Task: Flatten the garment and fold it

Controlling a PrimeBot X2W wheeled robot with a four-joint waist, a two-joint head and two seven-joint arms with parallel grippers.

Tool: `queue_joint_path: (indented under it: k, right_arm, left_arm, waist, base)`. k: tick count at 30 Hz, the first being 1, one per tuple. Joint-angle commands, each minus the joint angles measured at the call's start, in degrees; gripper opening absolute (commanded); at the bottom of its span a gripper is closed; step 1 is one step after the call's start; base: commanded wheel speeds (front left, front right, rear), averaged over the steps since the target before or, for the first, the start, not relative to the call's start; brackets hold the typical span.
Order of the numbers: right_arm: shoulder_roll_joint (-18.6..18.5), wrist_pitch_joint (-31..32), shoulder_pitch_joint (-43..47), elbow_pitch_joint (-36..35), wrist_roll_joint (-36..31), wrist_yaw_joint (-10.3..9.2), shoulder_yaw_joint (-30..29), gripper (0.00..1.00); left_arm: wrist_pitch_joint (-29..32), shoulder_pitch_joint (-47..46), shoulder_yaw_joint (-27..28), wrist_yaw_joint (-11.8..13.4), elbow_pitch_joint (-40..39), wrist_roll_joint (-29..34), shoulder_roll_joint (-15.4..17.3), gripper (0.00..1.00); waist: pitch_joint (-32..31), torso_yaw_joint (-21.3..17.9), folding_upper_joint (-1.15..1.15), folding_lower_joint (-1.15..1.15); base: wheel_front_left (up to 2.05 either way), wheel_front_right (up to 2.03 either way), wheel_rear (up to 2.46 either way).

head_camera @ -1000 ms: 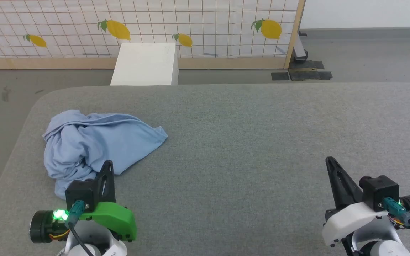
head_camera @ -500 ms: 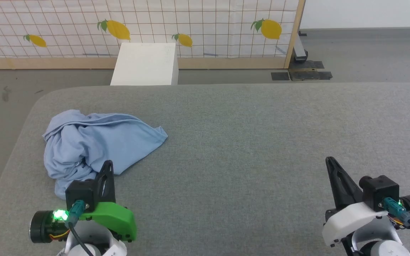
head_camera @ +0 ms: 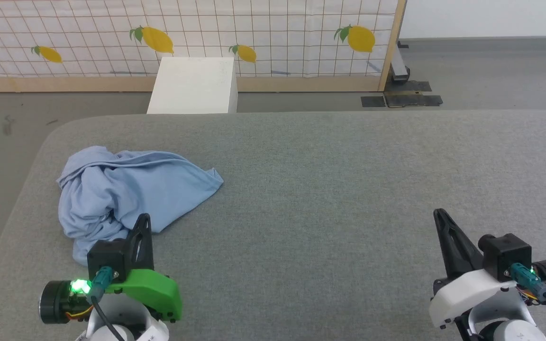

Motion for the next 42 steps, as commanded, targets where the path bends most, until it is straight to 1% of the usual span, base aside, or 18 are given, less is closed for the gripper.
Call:
queue_joint_path:
  k: [1, 37, 38, 42]
  right_arm:
    - [0.05, 0.01, -0.85, -0.27, -0.36, -0.09, 0.15, 0.0]
    - [0.05, 0.01, -0.85, -0.27, -0.36, -0.09, 0.15, 0.0]
    - [0.0, 0.0, 0.0, 0.0, 0.0, 0.0, 0.0, 1.0]
    - [0.0, -0.02, 0.05, 0.04, 0.06, 0.0, -0.07, 1.0]
  left_arm:
    - [0.07, 0.59, 0.13, -0.06, -0.15, 0.73, -0.26, 0.0]
    - [0.07, 0.59, 0.13, -0.06, -0.15, 0.73, -0.26, 0.0]
    - [0.0, 0.0, -0.01, 0.0, 0.0, 0.0, 0.0, 1.0]
    - [-0.03, -0.01, -0.12, -0.01, 0.02, -0.32, 0.01, 1.0]
  waist:
    - [0.0, 0.0, 0.23, 0.0]
    - [0.0, 0.0, 0.23, 0.0]
    - [0.0, 0.0, 0.0, 0.0]
    - [0.0, 0.0, 0.0, 0.0]
  base:
    - [0.0, 0.0, 0.0]
    - [0.0, 0.0, 0.0]
    - [0.0, 0.0, 0.0]
    - [0.0, 0.0, 0.0]
